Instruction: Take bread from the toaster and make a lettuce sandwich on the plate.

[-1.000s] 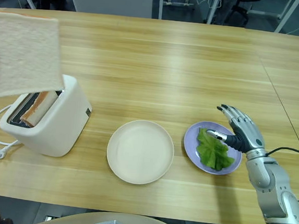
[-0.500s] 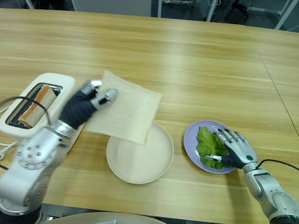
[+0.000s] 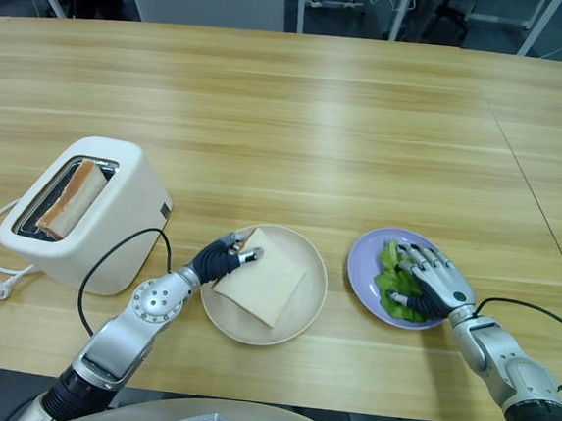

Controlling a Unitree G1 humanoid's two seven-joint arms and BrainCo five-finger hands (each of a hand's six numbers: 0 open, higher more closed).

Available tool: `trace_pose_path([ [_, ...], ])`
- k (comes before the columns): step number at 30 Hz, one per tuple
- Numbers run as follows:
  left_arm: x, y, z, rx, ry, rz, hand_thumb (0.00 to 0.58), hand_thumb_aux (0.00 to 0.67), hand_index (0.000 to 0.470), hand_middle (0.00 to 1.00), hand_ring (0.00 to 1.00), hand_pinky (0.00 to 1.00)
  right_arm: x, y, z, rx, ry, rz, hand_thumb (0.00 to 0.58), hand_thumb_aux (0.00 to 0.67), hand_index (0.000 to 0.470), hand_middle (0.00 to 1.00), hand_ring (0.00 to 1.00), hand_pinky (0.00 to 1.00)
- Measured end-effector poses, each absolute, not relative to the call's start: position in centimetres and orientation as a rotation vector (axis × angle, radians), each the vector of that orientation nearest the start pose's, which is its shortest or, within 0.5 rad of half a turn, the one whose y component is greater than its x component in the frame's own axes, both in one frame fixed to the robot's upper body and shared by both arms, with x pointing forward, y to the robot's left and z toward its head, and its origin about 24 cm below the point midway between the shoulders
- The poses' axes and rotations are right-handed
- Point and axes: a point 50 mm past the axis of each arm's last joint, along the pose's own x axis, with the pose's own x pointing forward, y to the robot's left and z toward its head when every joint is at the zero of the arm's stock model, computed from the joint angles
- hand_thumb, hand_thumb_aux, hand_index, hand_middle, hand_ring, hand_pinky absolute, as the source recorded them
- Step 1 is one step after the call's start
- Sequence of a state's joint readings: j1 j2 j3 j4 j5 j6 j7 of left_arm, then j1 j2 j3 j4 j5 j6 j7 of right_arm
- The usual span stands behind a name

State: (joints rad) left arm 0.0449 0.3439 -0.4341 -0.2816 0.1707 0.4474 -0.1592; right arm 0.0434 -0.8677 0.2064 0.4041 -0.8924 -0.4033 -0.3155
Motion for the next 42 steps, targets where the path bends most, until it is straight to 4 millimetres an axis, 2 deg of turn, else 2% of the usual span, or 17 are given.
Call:
trace_pose_path([
  [5, 22.7, 11.3, 2.3, 0.671, 0.247, -0.514, 0.58, 0.67, 0.46, 1.0, 1.0, 1.0, 21.6, -29.6, 2.1, -1.641, -0.04, 0.373, 0.58, 0.67, 0.46, 0.0, 0.0, 0.0],
  [6, 22.8, 11.3, 2.2, 0.695, 0.242, -0.518, 0.568, 0.575, 0.395, 1.0, 1.0, 1.0, 21.6, -29.6, 2.1, -1.641, -0.039, 0.375, 0.58, 0.67, 0.46, 0.0, 0.0, 0.0],
  [7, 22.8, 11.2, 2.1, 0.731, 0.233, -0.522, 0.524, 0.462, 0.317, 1.0, 1.0, 1.0, 21.6, -29.6, 2.0, -1.64, -0.039, 0.377, 0.58, 0.67, 0.46, 0.0, 0.0, 0.0],
  [8, 22.8, 11.2, 2.0, 0.761, 0.223, -0.522, 0.0, 0.0, 0.0, 1.0, 1.0, 1.0, 21.6, -29.6, 2.0, -1.638, -0.039, 0.378, 0.58, 0.67, 0.46, 0.0, 0.0, 0.0],
  [12, 22.8, 11.6, 1.2, 0.942, 0.193, -0.521, 0.0, 0.0, 0.0, 1.0, 1.0, 1.0, 21.6, -29.6, 2.1, -1.626, -0.036, 0.38, 0.58, 0.67, 0.46, 0.0, 0.0, 0.0],
  [13, 22.7, 11.8, 1.1, 0.989, 0.183, -0.516, 0.0, 0.0, 0.0, 0.73, 0.73, 0.73, 21.6, -29.5, 2.1, -1.618, -0.038, 0.379, 0.58, 0.67, 0.46, 0.0, 0.0, 0.0],
  [14, 22.7, 11.8, 1.2, 1.034, 0.159, -0.511, 0.0, 0.0, 0.0, 0.6, 0.6, 0.6, 21.6, -29.6, 2.2, -1.607, -0.036, 0.377, 0.58, 0.67, 0.46, 0.0, 0.0, 0.0],
  [15, 22.7, 11.8, 1.4, 1.08, 0.126, -0.507, 0.0, 0.0, 0.0, 0.6, 0.6, 0.6, 21.6, -29.5, 2.2, -1.597, -0.04, 0.377, 0.58, 0.67, 0.46, 0.0, 0.0, 0.0],
  [16, 22.8, 11.7, 1.6, 1.109, 0.098, -0.501, 0.0, 0.0, 0.0, 0.08, 0.08, 0.08, 21.6, -29.4, 2.3, -1.591, -0.048, 0.378, 0.58, 0.67, 0.46, 0.0, 0.0, 0.0],
  [17, 23.0, 11.6, 1.9, 1.144, 0.063, -0.493, 0.0, 0.0, 0.0, 0.0, 0.0, 0.0, 21.7, -29.2, 2.5, -1.585, -0.061, 0.378, 0.58, 0.67, 0.46, 0.0, 0.0, 0.0],
  [23, 23.1, 10.5, 5.5, 1.363, -0.231, -0.467, 0.0, 0.0, 0.0, 0.0, 0.0, 0.0, 22.3, -27.7, 5.4, -1.501, -0.205, 0.309, 0.58, 0.67, 0.46, 0.0, 0.0, 0.0],
  [26, 23.1, 10.0, 7.7, 1.383, -0.35, -0.427, 0.0, 0.0, 0.0, 0.0, 0.0, 0.0, 22.6, -26.4, 7.0, -1.463, -0.282, 0.299, 0.58, 0.67, 0.46, 0.0, 0.0, 0.0],
  [31, 23.0, 10.6, 10.8, 1.383, -0.443, -0.334, 0.0, 0.0, 0.0, 0.0, 0.0, 0.0, 22.7, -24.1, 8.1, -1.39, -0.348, 0.331, 0.58, 0.67, 0.46, 0.0, 0.0, 0.0],
  [34, 22.4, 11.8, 12.8, 1.4, -0.468, -0.267, 0.0, 0.0, 0.0, 0.0, 0.0, 0.0, 22.8, -22.4, 8.3, -1.327, -0.37, 0.369, 0.58, 0.67, 0.46, 0.0, 0.0, 0.0],
  [39, 20.9, 14.5, 16.1, 1.439, -0.466, -0.135, 0.0, 0.0, 0.0, 0.0, 0.0, 0.0, 22.9, -18.3, 7.4, -1.245, -0.413, 0.499, 0.58, 0.67, 0.46, 0.0, 0.0, 0.0],
  [42, 19.8, 17.0, 17.5, 1.478, -0.409, -0.036, 0.0, 0.0, 0.0, 0.0, 0.0, 0.0, 23.0, -15.5, 6.8, -1.207, -0.452, 0.581, 0.58, 0.67, 0.46, 0.0, 0.0, 0.0],
])
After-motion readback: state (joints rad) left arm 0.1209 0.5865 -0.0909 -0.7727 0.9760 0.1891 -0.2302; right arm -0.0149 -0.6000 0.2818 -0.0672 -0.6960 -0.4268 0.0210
